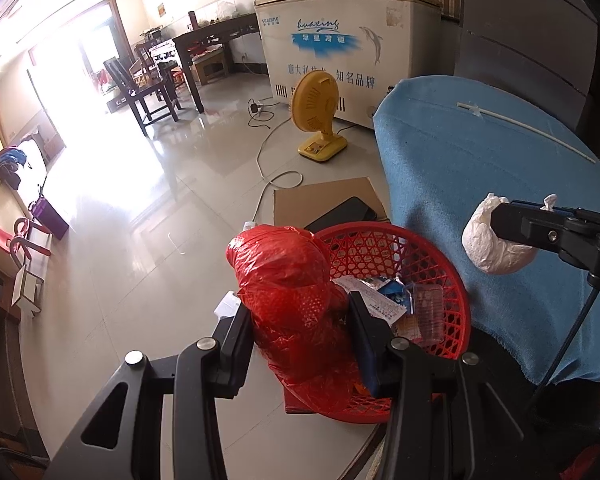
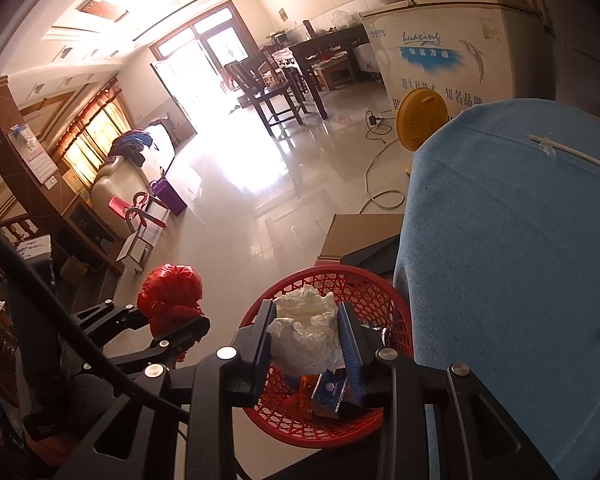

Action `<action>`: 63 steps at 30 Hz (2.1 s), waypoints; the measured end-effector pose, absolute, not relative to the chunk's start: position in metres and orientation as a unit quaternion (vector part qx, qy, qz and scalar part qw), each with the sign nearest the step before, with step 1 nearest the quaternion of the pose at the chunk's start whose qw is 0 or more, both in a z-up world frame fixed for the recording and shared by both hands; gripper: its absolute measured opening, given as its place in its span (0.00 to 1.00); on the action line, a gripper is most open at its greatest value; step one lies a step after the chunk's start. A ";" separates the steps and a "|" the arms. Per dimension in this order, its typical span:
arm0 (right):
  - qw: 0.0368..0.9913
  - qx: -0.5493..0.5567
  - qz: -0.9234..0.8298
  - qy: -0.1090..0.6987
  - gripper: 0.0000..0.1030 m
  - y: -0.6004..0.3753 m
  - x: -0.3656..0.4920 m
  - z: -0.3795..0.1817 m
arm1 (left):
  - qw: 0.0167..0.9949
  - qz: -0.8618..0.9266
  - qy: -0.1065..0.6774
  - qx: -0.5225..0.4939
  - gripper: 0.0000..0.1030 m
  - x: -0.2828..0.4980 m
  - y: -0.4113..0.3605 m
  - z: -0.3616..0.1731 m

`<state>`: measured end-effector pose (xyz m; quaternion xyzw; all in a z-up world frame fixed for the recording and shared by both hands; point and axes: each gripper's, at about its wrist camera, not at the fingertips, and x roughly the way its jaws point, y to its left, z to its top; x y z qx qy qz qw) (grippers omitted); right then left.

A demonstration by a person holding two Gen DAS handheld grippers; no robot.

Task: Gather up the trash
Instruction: 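Hold the tissue over the basket with the right tool while the left releases the red bag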

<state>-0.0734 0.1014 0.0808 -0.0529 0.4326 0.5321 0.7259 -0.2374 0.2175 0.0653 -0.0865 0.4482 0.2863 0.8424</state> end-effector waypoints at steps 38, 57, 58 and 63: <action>0.703 -0.096 0.530 0.464 0.33 0.133 -0.077 0.046 | 0.822 0.274 0.487 -0.112 0.45 -0.244 0.233 0.036; 0.697 -0.102 0.527 0.475 0.34 0.136 -0.078 0.040 | 0.817 0.275 0.493 -0.117 0.45 -0.241 0.236 0.031; 0.697 -0.103 0.527 0.476 0.34 0.136 -0.078 0.040 | 0.817 0.274 0.493 -0.119 0.45 -0.242 0.236 0.031; 0.693 -0.102 0.527 0.481 0.35 0.138 -0.078 0.039 | 0.816 0.274 0.493 -0.123 0.45 -0.243 0.237 0.030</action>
